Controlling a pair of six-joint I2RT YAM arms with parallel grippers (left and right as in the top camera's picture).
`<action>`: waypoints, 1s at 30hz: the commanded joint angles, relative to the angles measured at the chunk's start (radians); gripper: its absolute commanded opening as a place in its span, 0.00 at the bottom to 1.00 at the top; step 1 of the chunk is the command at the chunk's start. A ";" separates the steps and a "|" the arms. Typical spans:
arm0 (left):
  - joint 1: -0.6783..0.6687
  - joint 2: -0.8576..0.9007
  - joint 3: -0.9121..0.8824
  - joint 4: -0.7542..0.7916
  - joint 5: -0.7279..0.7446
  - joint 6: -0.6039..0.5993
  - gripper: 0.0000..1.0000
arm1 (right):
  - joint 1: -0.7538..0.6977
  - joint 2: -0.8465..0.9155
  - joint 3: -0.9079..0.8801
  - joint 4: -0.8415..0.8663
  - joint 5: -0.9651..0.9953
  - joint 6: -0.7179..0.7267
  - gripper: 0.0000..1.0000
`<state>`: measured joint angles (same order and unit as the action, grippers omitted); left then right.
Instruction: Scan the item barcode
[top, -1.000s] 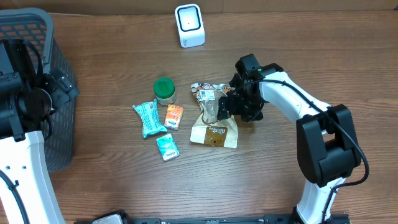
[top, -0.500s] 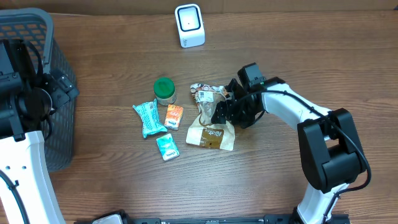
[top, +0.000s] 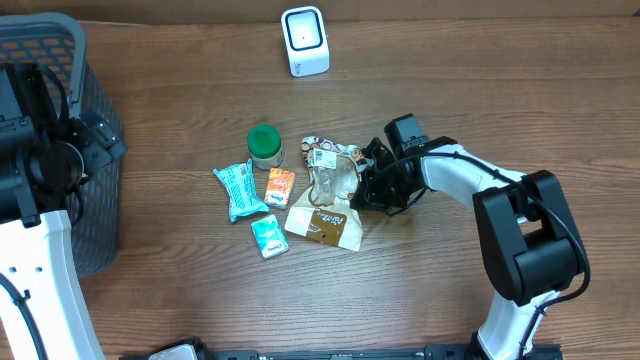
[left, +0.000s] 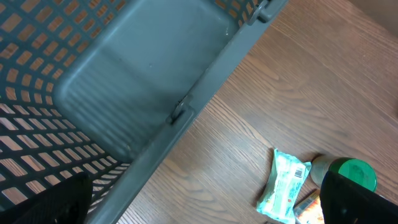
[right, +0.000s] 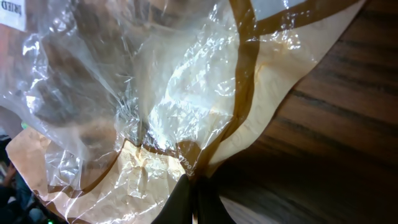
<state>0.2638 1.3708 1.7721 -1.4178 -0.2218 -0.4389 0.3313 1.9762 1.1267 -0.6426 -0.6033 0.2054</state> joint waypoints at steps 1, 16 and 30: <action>0.004 0.002 0.015 0.001 -0.017 -0.003 1.00 | -0.026 0.029 0.032 -0.011 -0.029 0.015 0.04; 0.004 0.002 0.015 0.001 -0.017 -0.003 0.99 | -0.021 0.023 0.065 0.084 0.021 0.423 0.45; 0.004 0.002 0.014 0.001 -0.016 -0.003 1.00 | -0.056 0.030 -0.005 0.276 0.183 0.573 0.61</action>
<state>0.2638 1.3708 1.7721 -1.4178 -0.2218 -0.4389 0.2764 1.9858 1.1725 -0.3992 -0.5022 0.7456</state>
